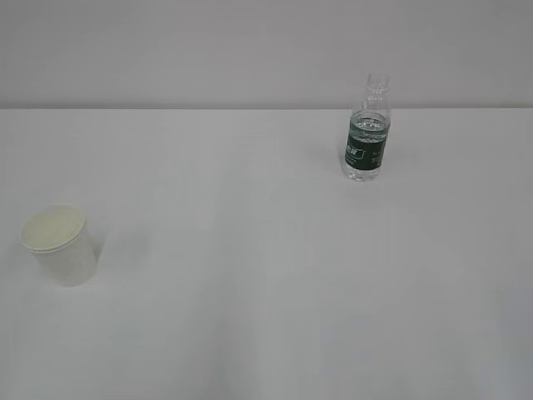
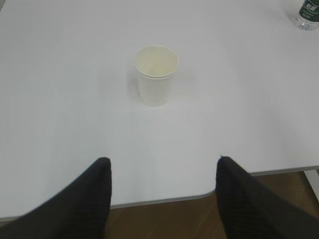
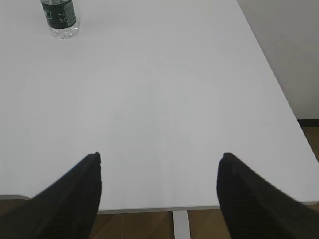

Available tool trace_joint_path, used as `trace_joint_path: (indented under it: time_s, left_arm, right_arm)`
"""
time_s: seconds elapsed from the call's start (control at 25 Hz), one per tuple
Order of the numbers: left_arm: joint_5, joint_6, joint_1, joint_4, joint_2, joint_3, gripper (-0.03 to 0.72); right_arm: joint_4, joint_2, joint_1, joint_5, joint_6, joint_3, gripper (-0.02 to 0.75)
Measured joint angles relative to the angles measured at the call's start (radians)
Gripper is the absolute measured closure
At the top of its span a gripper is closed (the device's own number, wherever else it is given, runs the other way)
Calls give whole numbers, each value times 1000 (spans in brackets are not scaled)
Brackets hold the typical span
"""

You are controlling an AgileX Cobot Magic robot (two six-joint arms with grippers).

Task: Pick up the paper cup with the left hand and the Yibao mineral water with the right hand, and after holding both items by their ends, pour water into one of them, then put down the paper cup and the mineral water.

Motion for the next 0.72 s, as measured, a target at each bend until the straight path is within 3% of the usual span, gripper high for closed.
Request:
trace_joint_path:
  time_s: [0.72]
  left_arm:
    - [0, 0, 0, 0, 0, 0, 223]
  right_arm:
    - [0, 0, 0, 0, 0, 0, 188]
